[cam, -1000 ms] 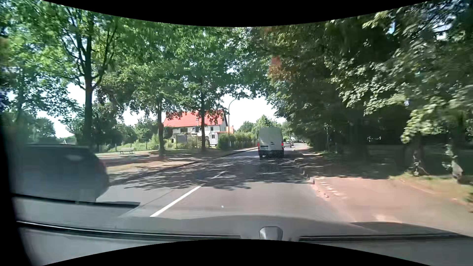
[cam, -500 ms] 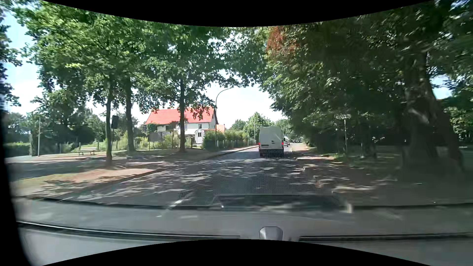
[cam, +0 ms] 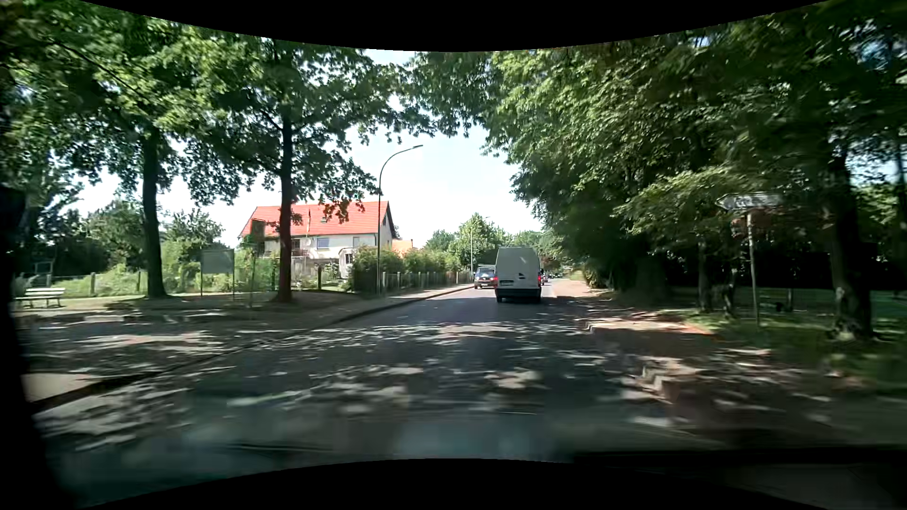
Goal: Follow the waypoints while adhering to traffic rules and regulations
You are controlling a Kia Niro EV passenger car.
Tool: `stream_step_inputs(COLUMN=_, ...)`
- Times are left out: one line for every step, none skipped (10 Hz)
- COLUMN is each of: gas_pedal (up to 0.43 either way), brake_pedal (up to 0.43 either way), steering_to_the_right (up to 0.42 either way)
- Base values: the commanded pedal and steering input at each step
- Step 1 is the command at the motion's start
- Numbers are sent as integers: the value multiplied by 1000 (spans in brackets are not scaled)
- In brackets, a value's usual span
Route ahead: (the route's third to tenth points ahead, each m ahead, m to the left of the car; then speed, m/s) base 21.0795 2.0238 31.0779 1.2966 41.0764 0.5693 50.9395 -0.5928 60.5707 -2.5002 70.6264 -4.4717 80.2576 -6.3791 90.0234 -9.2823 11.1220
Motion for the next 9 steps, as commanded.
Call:
stream_step_inputs(gas_pedal=209, brake_pedal=6, steering_to_the_right=36)
stream_step_inputs(gas_pedal=209, brake_pedal=6, steering_to_the_right=36)
stream_step_inputs(gas_pedal=209, brake_pedal=6, steering_to_the_right=36)
stream_step_inputs(gas_pedal=209, brake_pedal=6, steering_to_the_right=36)
stream_step_inputs(gas_pedal=220, brake_pedal=6, steering_to_the_right=36)
stream_step_inputs(gas_pedal=220, brake_pedal=6, steering_to_the_right=36)
stream_step_inputs(gas_pedal=220, brake_pedal=6, steering_to_the_right=35)
stream_step_inputs(gas_pedal=220, brake_pedal=6, steering_to_the_right=35)
stream_step_inputs(gas_pedal=220, brake_pedal=6, steering_to_the_right=33)
